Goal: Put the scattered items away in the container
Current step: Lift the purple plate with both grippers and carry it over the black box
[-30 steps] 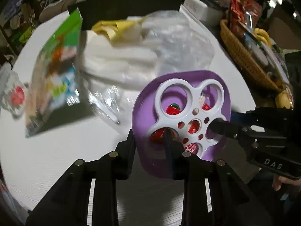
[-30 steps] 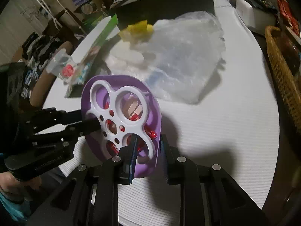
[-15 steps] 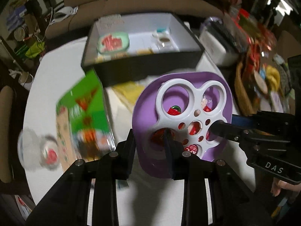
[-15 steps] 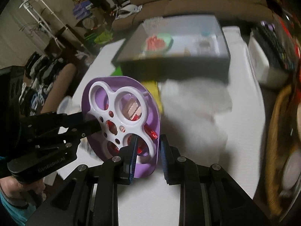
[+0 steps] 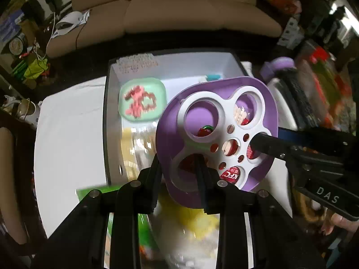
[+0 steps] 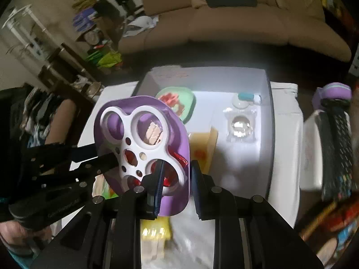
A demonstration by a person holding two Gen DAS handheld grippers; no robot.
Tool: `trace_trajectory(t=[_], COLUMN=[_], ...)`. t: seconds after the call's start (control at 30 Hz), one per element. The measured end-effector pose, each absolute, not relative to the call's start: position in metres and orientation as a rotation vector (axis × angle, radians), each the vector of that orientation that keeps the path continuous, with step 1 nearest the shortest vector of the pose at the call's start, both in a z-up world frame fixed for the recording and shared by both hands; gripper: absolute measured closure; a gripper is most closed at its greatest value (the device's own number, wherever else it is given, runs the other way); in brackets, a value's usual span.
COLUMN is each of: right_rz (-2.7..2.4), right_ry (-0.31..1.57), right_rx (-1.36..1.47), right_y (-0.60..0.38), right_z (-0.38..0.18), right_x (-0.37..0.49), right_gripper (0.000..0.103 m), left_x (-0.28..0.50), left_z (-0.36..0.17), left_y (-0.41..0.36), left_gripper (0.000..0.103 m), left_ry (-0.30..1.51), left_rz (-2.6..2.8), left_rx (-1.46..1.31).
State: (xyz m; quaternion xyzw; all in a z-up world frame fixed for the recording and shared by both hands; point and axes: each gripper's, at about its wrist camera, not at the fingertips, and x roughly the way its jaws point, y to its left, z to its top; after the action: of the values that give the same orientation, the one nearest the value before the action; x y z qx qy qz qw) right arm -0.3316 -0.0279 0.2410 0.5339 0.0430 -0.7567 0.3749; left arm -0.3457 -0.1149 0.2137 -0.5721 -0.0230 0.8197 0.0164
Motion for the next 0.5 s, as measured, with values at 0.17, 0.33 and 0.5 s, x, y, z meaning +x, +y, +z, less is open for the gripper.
trace_trajectory(t=[0.17, 0.33, 0.5], right_rz=[-1.921, -1.924, -1.922], right_ry=[0.127, 0.207, 0.296], right_rx=[1.454, 1.525, 1.587], right_y=[-0.059, -0.088, -0.106], right_z=[0.191, 0.145, 0.109], right_x=[-0.394, -0.446, -0.474], right_gripper=[0.08, 0.08, 0.08], left_x=[-0.417, -0.466, -0.499], left_z=[0.161, 0.106, 0.064], left_y=[-0.127, -0.132, -0.132], left_gripper=[0.077, 0.077, 0.077], left_ry=[-0.096, -0.109, -0.06], left_rz=[2.506, 2.465, 2.421], left_rx=[-1.87, -1.945, -2.005])
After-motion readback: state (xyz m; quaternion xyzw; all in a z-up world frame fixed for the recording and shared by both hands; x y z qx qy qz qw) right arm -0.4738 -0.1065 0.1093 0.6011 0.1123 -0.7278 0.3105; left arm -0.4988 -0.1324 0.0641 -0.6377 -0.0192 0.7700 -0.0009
